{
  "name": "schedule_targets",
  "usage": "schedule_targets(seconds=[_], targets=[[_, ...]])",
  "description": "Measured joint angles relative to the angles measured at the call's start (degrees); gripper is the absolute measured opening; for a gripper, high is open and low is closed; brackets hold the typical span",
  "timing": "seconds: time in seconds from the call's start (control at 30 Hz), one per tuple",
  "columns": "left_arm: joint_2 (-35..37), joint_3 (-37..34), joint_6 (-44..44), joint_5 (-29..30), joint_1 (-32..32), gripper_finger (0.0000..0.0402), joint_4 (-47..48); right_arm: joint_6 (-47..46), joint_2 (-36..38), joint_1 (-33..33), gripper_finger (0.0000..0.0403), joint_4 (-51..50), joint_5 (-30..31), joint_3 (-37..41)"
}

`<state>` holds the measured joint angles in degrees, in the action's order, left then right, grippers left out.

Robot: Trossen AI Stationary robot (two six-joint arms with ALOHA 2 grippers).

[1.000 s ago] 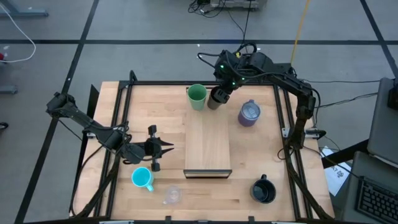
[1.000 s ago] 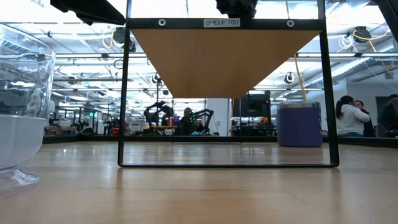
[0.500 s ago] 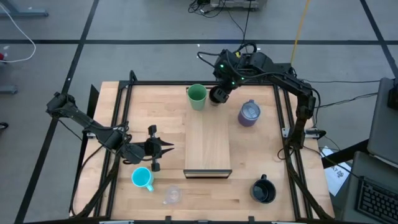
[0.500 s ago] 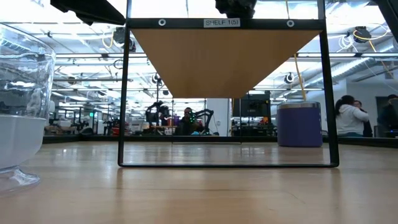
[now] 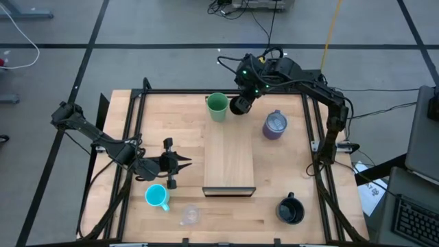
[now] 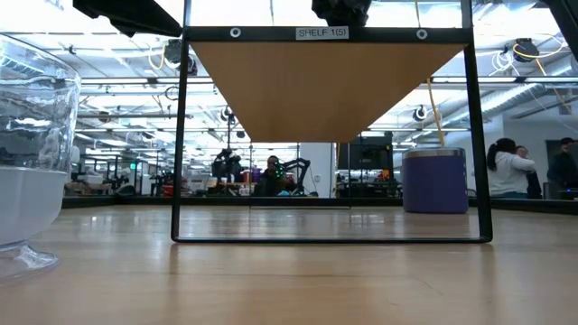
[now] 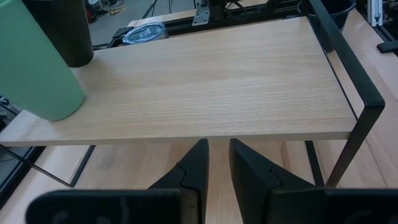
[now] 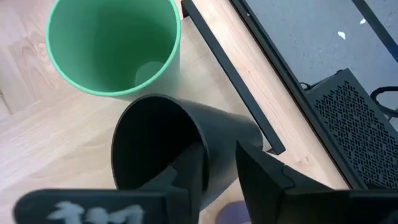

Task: Stack small to large cups/mugs on shelf
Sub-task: Put the black cup on the shelf

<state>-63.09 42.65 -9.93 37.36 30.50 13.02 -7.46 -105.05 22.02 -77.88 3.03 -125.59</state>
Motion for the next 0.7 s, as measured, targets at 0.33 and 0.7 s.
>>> schedule_targets(seconds=[0.33, 0.7], targets=[[0.0, 0.0, 0.2, 0.0, 0.0, 0.0065, 0.0, 1.5, 0.0, 0.0, 0.0005, 0.5, -0.3, 3.7], [0.0, 0.0, 0.2, 0.0, 0.0, 0.0065, 0.0, -0.9, 0.3, 0.0, 0.0007, 0.7, -0.3, 3.7]])
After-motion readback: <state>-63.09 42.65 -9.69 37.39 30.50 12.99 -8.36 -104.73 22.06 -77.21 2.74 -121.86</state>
